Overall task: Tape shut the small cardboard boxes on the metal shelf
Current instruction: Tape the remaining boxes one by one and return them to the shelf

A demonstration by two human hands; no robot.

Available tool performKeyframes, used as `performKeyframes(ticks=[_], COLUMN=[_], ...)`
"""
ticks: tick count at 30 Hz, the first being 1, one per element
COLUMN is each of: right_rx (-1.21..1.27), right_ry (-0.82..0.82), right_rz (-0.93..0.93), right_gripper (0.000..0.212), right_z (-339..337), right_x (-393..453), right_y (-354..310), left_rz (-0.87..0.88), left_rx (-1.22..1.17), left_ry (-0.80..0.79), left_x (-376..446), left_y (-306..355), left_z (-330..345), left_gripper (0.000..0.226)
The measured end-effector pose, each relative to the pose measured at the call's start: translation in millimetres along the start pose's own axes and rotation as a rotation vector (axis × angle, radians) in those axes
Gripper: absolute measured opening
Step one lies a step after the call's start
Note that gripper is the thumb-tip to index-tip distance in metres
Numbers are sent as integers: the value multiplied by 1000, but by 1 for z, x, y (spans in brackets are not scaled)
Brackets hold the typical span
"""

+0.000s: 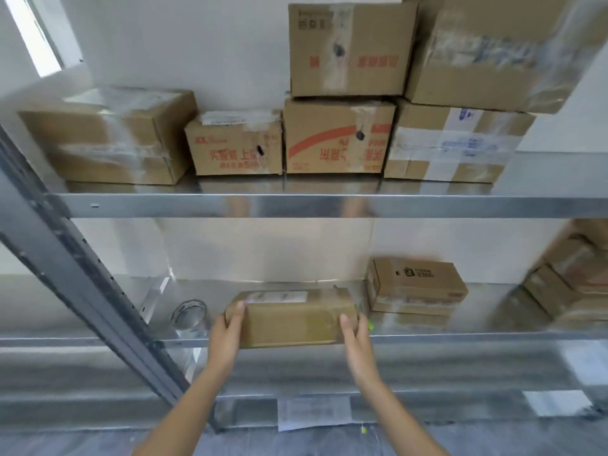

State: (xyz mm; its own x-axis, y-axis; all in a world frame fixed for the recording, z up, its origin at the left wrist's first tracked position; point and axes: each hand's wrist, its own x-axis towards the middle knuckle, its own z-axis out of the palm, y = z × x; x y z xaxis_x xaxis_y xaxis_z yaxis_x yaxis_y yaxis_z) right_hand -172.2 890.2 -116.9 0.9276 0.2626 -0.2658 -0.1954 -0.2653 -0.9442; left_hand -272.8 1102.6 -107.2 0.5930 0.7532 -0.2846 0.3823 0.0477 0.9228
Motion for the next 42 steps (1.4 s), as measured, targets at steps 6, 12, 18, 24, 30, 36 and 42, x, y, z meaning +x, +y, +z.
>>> performKeyframes(ticks=[6, 12, 18, 24, 30, 36, 42], right_rx=[-60, -23, 20, 120, 167, 163, 153], right_ry=[95, 183, 203, 182, 170, 170, 122], right_rz=[-197, -382, -572, -768, -884, -880, -764], right_gripper=[87, 94, 88, 78, 82, 79, 87], right_z=[-8, -7, 10, 29, 35, 64, 102], right_x=[-61, -110, -143, -170, -171, -141, -99], right_y=[-21, -58, -117, -188, -271, -341, -356], left_rz=[263, 480, 578, 679, 819, 887, 806], left_rx=[-141, -158, -285, -324, -277, -211, 93], left_ry=[-22, 197, 373, 410, 437, 363, 274], left_x=[-53, -83, -112, -131, -129, -92, -52], left_y=[26, 65, 119, 178, 250, 298, 302], left_z=[-31, -68, -118, -170, -209, -222, -230], left_gripper=[47, 31, 37, 29, 38, 52, 73])
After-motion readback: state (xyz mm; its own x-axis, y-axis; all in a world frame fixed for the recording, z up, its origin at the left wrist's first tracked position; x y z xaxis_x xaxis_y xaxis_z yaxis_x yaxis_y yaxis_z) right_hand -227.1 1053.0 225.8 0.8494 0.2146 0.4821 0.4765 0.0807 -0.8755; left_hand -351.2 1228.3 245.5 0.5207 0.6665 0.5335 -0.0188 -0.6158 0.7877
